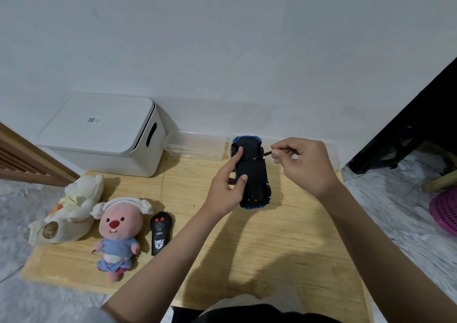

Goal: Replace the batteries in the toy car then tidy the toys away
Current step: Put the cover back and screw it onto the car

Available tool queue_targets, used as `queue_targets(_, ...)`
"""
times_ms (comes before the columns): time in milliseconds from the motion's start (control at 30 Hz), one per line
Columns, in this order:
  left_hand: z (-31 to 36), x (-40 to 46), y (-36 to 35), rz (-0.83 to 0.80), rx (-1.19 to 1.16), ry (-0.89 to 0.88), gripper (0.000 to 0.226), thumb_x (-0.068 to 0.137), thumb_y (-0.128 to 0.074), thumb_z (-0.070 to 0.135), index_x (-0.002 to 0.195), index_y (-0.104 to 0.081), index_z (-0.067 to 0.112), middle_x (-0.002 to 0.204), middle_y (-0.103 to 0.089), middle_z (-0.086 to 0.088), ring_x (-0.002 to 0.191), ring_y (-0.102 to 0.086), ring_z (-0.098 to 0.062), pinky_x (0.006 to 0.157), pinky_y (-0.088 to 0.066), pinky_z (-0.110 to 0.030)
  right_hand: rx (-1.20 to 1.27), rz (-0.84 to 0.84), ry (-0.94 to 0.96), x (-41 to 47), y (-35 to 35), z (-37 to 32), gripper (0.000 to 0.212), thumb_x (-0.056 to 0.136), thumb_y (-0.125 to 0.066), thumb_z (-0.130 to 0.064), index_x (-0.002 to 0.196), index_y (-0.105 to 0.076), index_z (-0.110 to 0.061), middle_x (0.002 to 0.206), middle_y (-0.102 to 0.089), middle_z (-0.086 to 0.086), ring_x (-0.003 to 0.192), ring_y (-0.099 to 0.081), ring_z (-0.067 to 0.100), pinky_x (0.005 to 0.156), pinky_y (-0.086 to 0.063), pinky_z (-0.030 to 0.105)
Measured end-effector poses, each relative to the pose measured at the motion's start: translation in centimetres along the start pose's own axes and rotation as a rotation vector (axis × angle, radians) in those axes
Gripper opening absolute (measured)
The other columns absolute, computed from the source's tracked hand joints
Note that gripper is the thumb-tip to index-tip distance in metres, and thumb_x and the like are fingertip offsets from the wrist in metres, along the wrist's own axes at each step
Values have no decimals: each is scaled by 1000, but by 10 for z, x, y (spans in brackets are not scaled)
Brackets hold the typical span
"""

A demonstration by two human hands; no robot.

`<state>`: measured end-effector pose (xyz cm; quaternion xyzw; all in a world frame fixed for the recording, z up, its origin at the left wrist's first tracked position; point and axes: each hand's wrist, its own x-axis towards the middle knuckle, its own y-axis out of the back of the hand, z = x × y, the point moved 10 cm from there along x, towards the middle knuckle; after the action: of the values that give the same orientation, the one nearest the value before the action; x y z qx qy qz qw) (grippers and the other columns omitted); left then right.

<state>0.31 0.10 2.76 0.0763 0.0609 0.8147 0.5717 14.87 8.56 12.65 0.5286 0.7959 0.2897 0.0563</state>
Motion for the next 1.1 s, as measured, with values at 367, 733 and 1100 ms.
queue_targets(367, 1, -8, -12, -37, 21, 0, 59, 87, -52, 19, 141, -37, 37, 133, -54, 8, 117, -51, -8, 85, -48, -20, -120, 102, 85, 5, 7, -13, 6, 81, -71, -16, 76, -69, -13, 64, -62, 3, 60, -57, 16, 60, -48, 21)
queue_targets(733, 1, -8, -8, -15, -32, 33, 61, 93, -53, 3, 139, -36, 40, 132, -53, -11, 105, -54, -30, 74, -48, -13, -34, 75, 2, 1, 8, -3, 15, 74, -79, -21, 69, -68, -12, 65, -67, -1, 61, -56, 7, 61, -46, 14)
queue_targets(1100, 9, -8, -2, 13, -70, 43, 60, 94, -51, -1, 138, -34, 36, 136, -48, -20, 101, -47, -48, 60, -44, -7, -221, -52, 66, -4, 1, -9, 6, 82, -71, -11, 85, -74, -7, 71, -65, -4, 66, -60, 14, 66, -47, 16)
